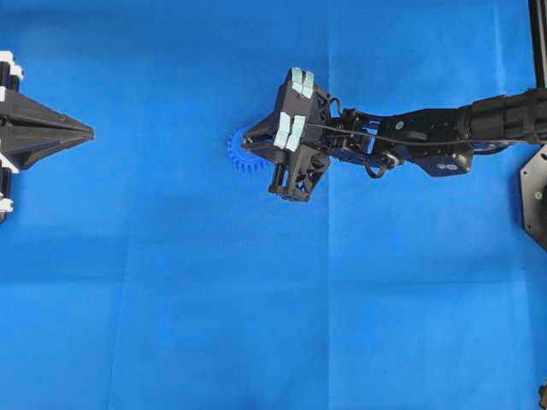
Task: Insert the shaft placed at a random location into the center hole of the small gear at another random location.
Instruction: 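Open the right gripper and raise it away from the gear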
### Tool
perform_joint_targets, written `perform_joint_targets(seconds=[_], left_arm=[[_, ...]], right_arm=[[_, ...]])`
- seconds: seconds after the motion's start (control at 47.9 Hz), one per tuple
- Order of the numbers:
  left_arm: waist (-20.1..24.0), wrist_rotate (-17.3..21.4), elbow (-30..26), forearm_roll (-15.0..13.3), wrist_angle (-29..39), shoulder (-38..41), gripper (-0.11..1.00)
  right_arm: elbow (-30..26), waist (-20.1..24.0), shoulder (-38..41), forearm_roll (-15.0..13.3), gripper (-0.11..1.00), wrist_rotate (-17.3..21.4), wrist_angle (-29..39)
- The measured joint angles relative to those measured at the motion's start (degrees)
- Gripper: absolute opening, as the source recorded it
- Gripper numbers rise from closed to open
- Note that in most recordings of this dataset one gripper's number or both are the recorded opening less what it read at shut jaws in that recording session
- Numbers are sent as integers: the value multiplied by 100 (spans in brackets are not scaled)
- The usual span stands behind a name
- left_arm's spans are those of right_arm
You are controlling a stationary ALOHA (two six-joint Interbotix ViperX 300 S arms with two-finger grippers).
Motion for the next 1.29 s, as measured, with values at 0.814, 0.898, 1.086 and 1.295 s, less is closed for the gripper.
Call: perform_joint_targets(seconds=[0.814,0.898,1.086,1.295], left_arm=[[0,0,0,-9,-9,9,0],[0,0,0,-9,-9,0,0],[-9,0,0,-9,0,0,0],[0,0,0,-9,-9,0,0]], right_arm=[[53,-9,-756,62,72,-35,62],[53,-9,-984,53,72,-44,105],[53,-9,-1345,44,72,-44,229],[88,-9,-1362,44,72,-53,308]])
